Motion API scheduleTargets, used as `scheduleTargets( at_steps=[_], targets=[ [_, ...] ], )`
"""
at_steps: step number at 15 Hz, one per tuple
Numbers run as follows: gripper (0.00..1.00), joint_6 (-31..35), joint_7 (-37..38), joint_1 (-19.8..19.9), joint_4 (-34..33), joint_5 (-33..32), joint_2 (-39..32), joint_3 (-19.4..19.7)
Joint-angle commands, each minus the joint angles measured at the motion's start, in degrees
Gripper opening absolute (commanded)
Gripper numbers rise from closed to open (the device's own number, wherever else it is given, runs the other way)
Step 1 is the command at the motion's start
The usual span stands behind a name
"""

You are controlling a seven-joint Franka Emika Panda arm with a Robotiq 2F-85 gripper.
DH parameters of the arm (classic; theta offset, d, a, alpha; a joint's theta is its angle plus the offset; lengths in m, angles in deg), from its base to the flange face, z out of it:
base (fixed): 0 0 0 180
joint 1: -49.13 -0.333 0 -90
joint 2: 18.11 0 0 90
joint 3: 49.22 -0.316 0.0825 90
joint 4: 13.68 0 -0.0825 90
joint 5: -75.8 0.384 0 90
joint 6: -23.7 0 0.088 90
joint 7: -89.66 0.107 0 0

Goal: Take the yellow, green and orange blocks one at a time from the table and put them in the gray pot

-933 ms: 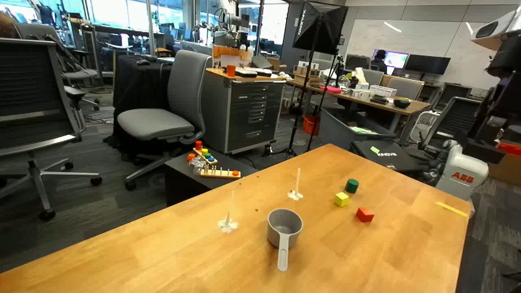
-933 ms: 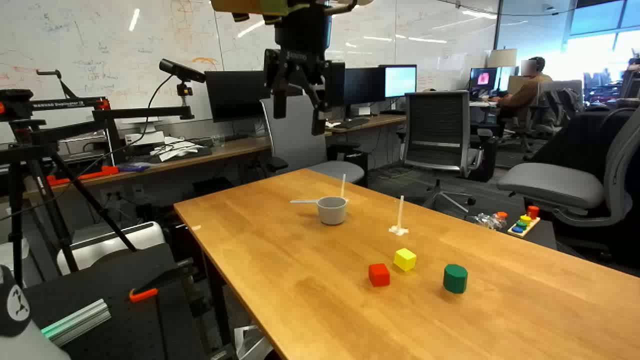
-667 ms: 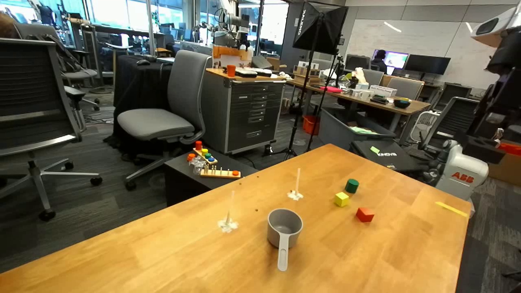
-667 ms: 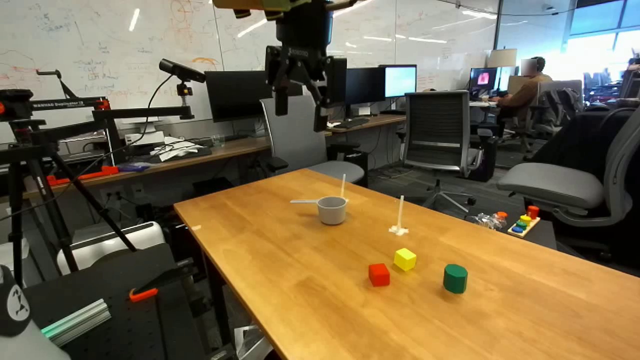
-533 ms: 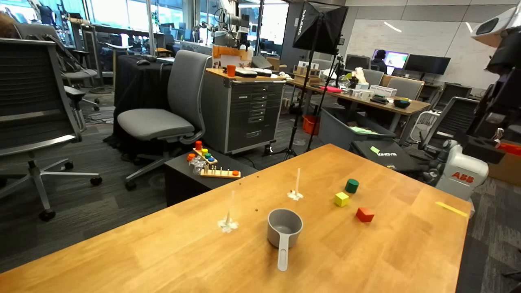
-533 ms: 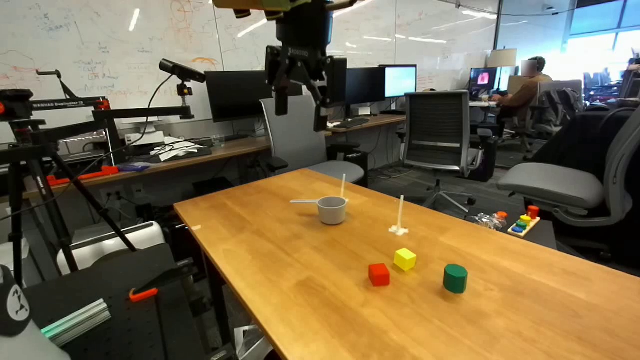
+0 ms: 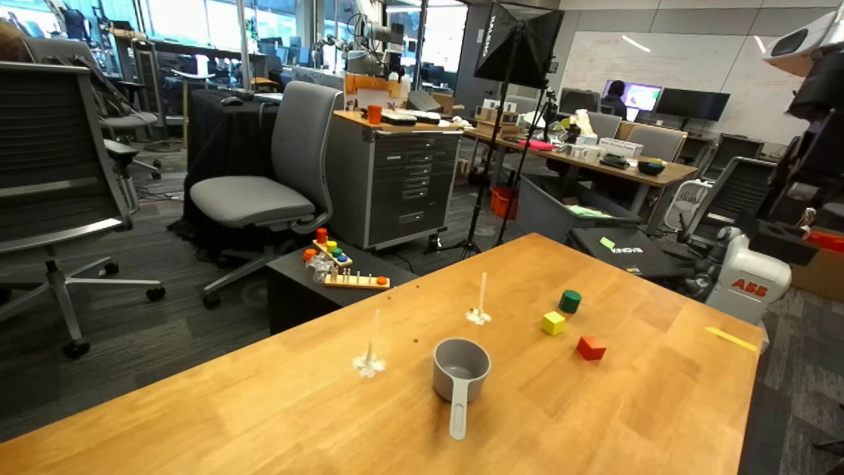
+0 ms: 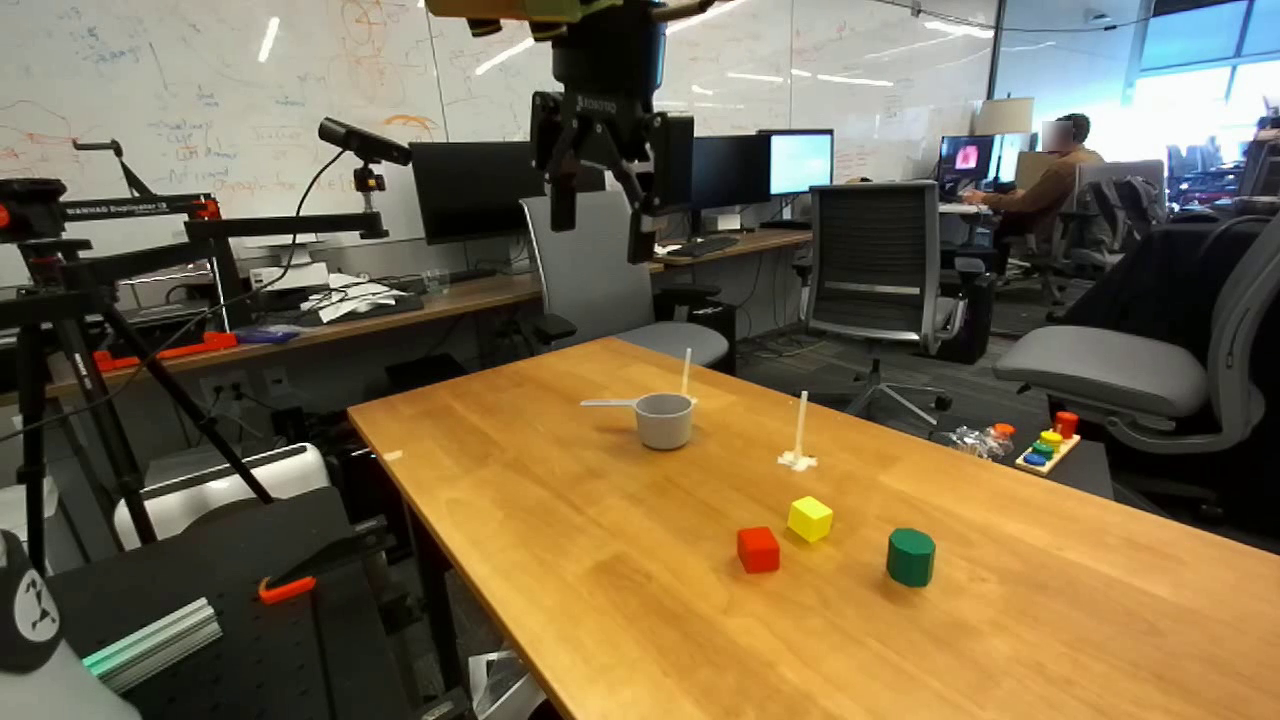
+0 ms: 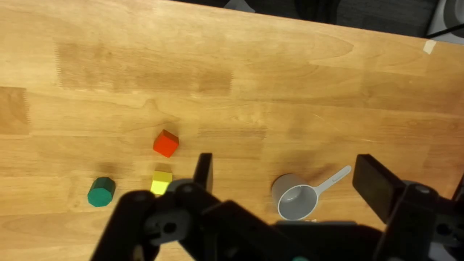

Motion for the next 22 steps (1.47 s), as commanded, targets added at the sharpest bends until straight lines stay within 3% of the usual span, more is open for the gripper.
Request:
scheduleTargets(
  at_steps=[1, 15, 22],
  targets=[
    [1.0, -0.17, -0.31, 1.05, -0.09, 0.41, -0.06, -1.01],
    [1.0, 0.0, -1.54, 1.3, -0.99, -0.82, -1.36, -1.16],
    [1.0, -1.99, -10.37, 1.0, -6.0, -4.14, -6.71, -0.22]
  ],
)
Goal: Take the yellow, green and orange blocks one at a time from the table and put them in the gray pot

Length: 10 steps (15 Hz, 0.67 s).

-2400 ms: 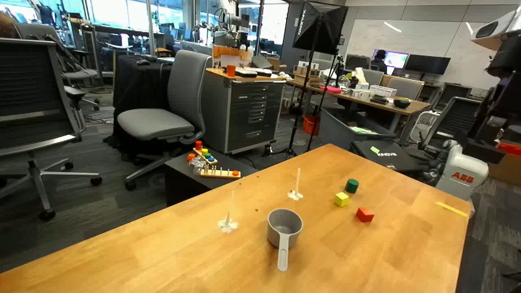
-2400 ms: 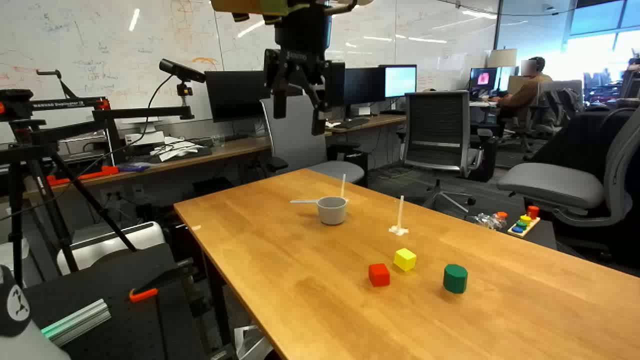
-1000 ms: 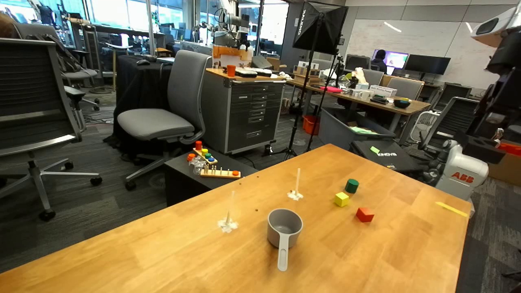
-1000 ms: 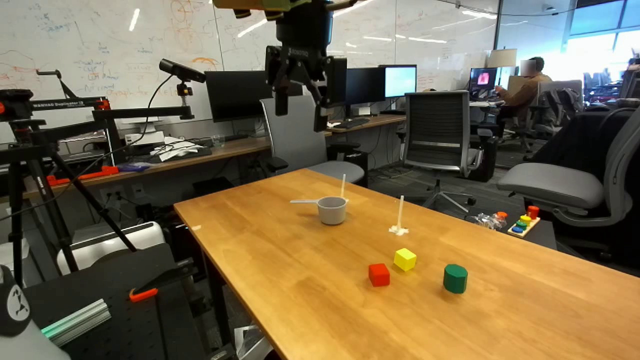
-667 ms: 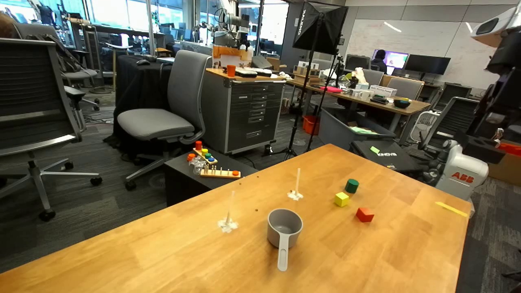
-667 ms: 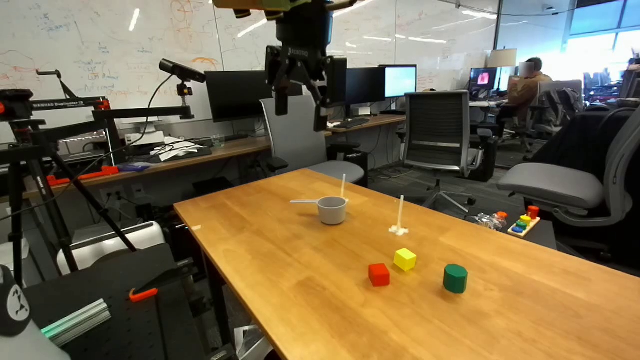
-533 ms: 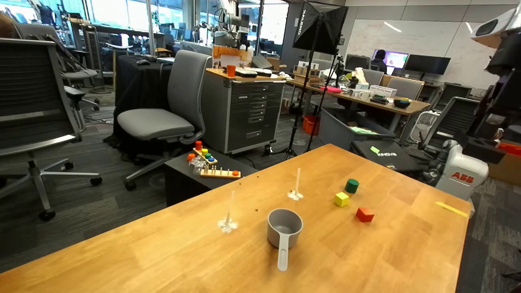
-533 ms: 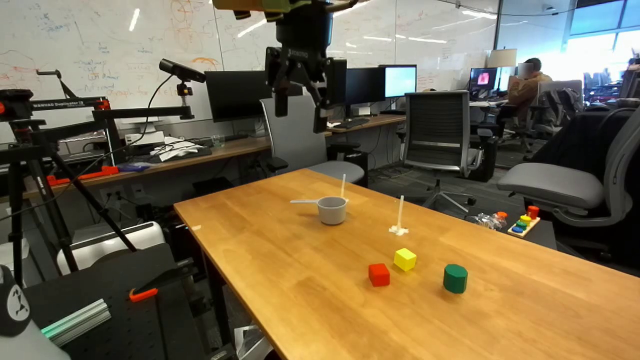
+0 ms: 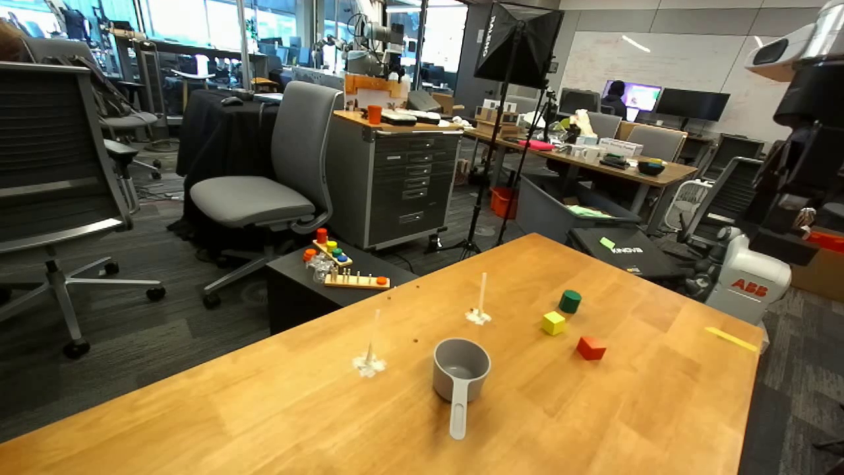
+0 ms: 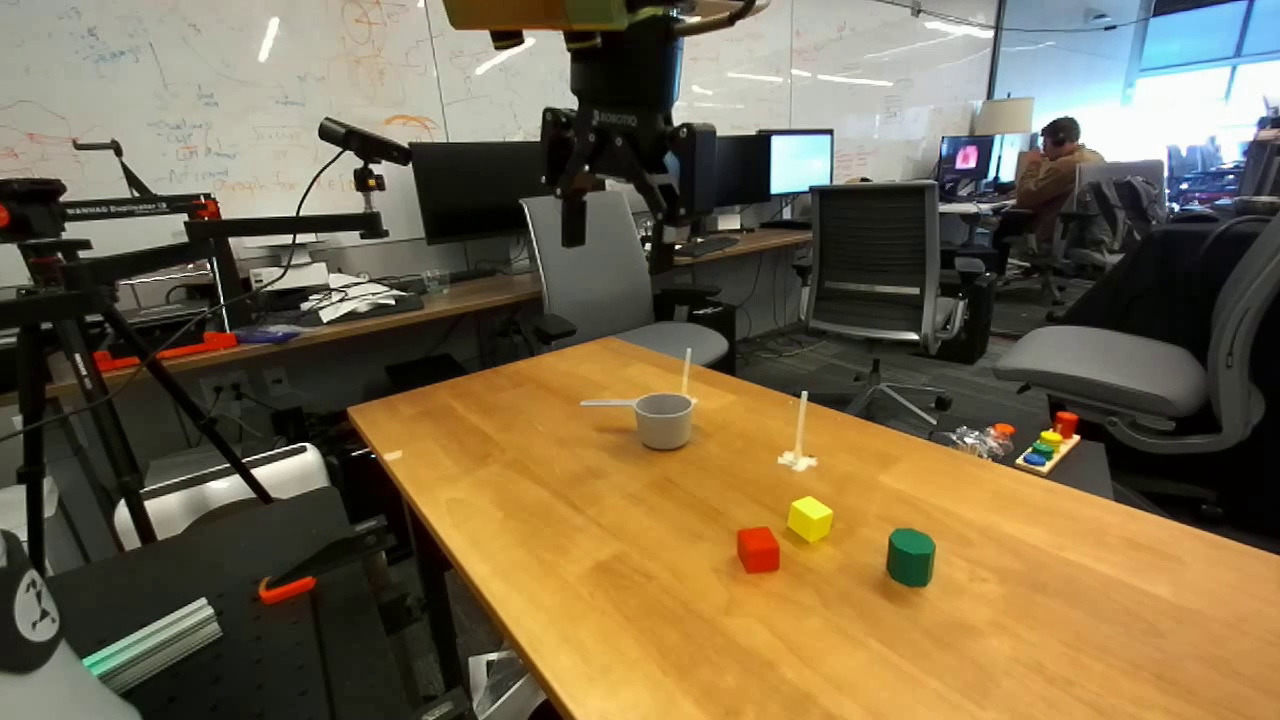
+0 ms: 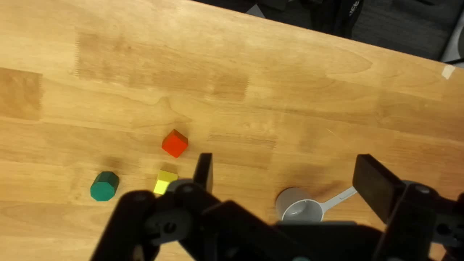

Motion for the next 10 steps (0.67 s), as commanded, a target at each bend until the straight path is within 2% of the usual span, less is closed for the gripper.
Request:
scheduleTargets(
  at_steps=[1, 4, 5, 10],
  targets=[
    [1.0, -3.06, -8.83, 0.5, -5.42, -1.93, -4.56, 0.29],
    [1.0, -8.29, -16.91, 0.84, -10.09, -2.25, -8.22, 0.7],
    [1.0, -3.92, -11.93, 1.45, -5.2, -1.39, -4.9, -0.77],
    [1.0, -4.24, -12.37, 1.79, -5.52, -1.4, -5.87, -1.06]
  ],
)
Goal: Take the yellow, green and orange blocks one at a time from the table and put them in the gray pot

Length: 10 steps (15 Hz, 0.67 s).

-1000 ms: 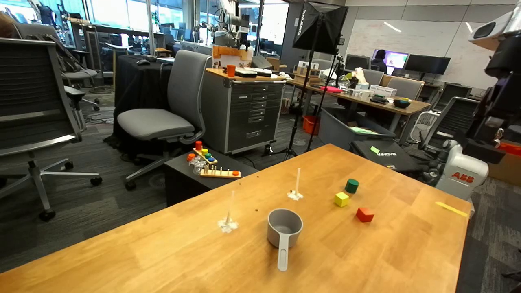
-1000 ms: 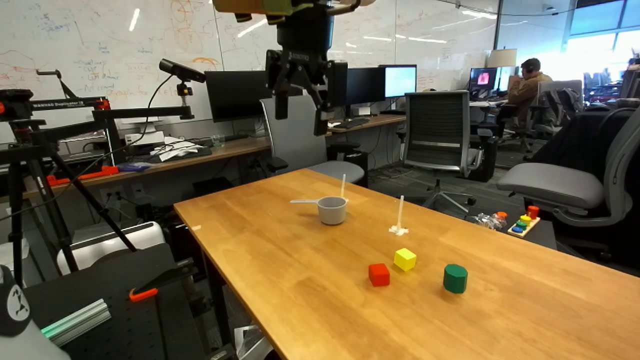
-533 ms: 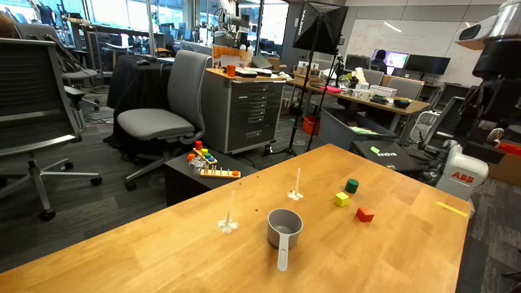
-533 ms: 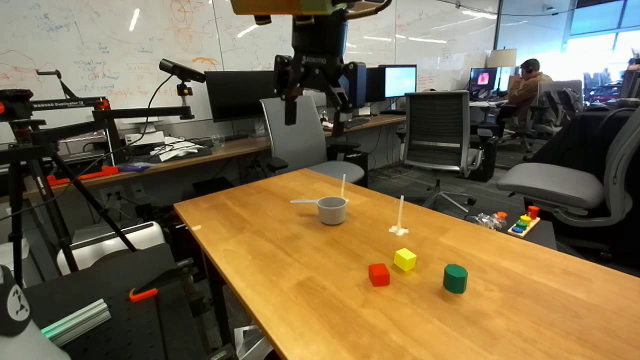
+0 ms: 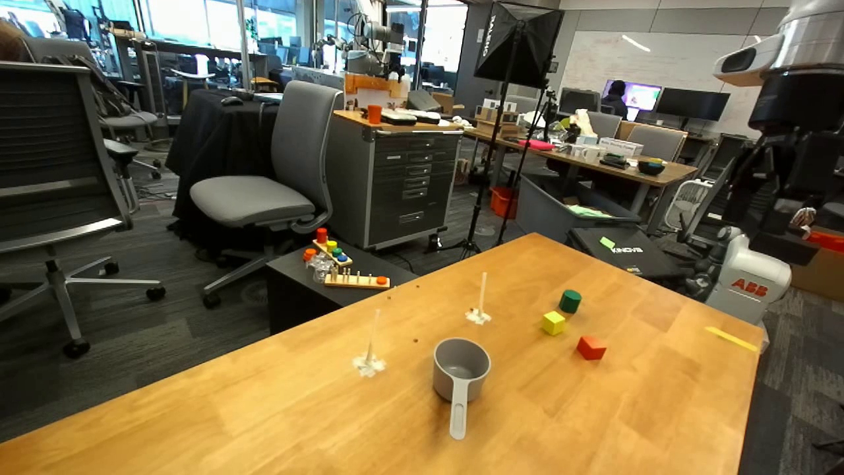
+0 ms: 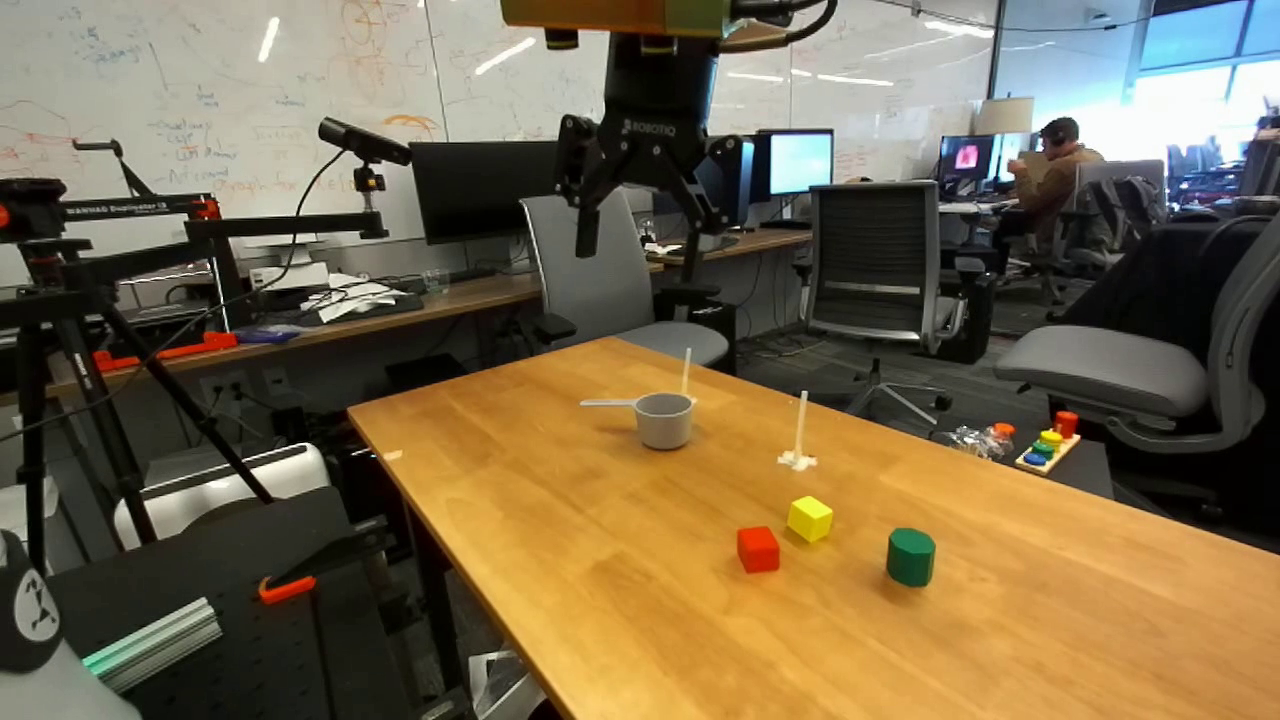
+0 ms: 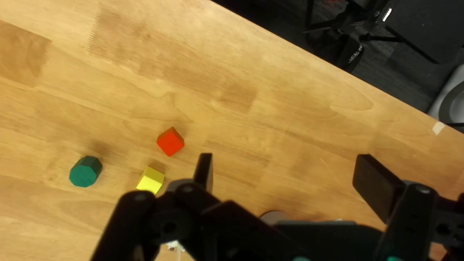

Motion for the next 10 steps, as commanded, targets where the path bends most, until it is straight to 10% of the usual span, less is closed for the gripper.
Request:
scheduleTargets(
  at_steps=[1, 10],
  targets=[
    [1.0, -0.11, -0.19, 1.17, -0.07, 0.26, -0.05, -1.14],
    [1.0, 0.98, -3.72, 1.22, -0.39, -5.09, -2.44, -1.83]
  ],
)
